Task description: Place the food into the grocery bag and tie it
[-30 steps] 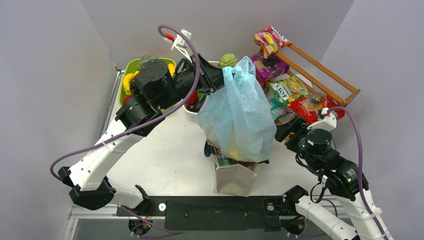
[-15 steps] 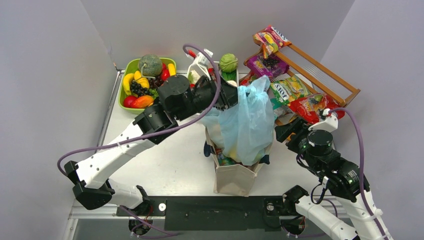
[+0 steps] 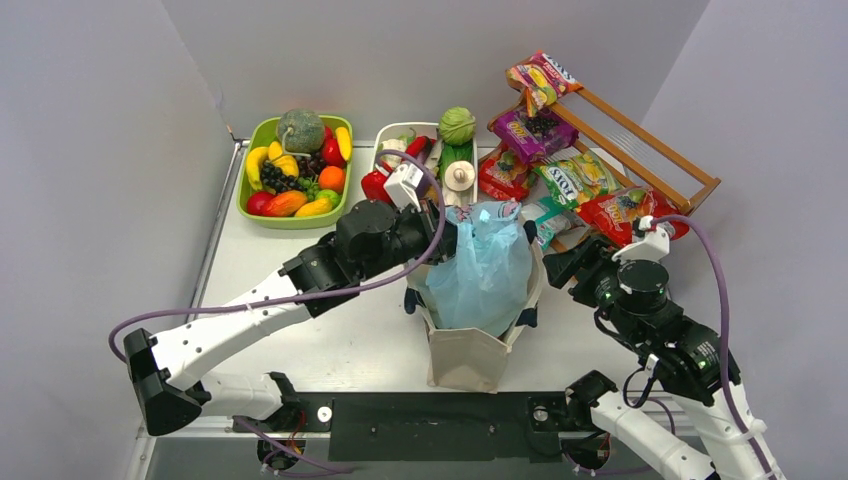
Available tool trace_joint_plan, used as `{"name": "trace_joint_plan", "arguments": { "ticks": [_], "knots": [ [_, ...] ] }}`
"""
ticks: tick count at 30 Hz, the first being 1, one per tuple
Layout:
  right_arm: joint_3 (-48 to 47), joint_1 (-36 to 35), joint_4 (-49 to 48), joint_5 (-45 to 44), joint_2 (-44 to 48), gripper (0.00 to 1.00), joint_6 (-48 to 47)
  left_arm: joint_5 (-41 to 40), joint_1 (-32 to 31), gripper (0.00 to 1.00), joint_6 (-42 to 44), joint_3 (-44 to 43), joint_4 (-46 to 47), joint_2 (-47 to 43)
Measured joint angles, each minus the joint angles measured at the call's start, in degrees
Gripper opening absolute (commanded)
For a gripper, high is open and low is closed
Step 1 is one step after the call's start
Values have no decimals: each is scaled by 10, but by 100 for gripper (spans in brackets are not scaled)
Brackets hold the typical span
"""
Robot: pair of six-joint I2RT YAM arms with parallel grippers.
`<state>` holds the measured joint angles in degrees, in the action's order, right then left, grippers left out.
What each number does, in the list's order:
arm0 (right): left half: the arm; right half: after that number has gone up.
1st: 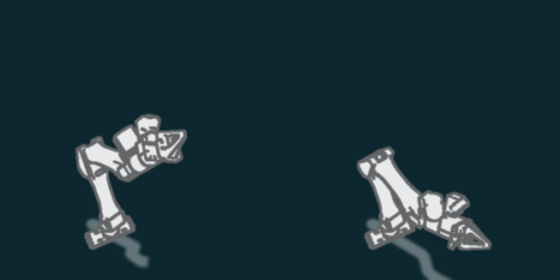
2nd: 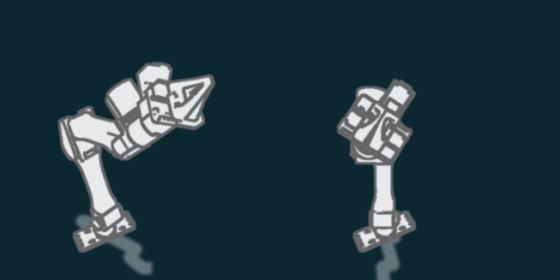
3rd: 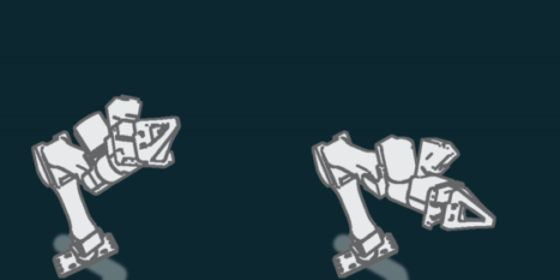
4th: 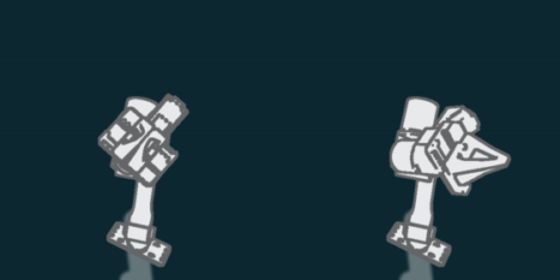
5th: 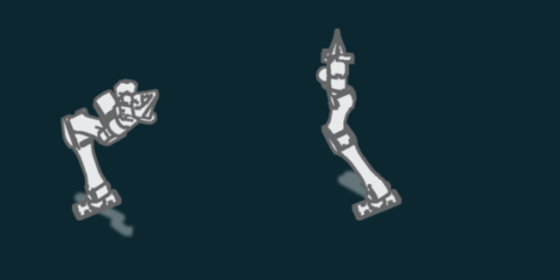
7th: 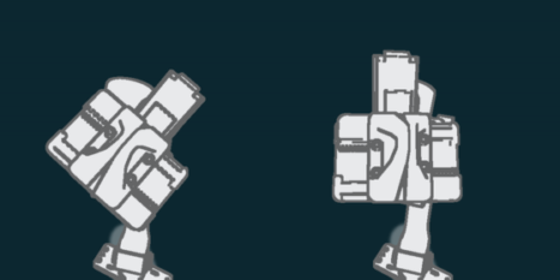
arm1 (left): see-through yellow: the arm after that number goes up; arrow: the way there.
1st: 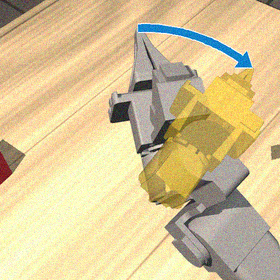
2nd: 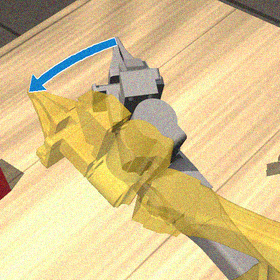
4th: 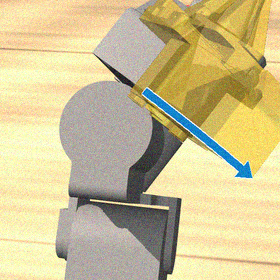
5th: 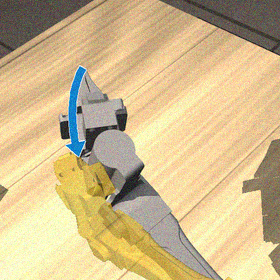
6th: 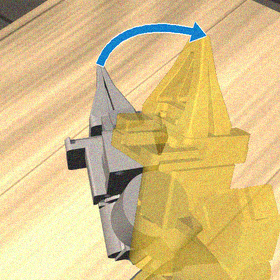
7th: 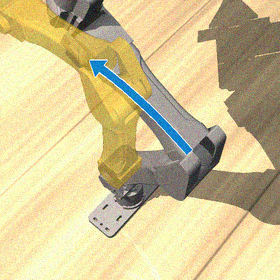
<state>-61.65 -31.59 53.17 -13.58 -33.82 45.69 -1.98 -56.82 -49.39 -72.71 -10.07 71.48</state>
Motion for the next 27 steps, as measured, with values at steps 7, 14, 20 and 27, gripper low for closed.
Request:
{"name": "trace_joint_plan", "arguments": {
  "ticks": [7, 14, 20, 27],
  "knots": [
    [-7, 0, -26, 57, -23, 66, -15, -23, -31, 0, -15, 64, 11, -3],
    [-9, -42, -76, 103, -61, 64, -15, -54, -45, 0, -44, 130, 16, -2],
    [-19, -136, -96, 83, -113, 62, -14, -58, -45, 0, -72, 168, 36, 12],
    [-20, -150, -104, 69, -154, 55, -10, -70, -45, 0, -85, 191, 61, 32]
  ]
}}
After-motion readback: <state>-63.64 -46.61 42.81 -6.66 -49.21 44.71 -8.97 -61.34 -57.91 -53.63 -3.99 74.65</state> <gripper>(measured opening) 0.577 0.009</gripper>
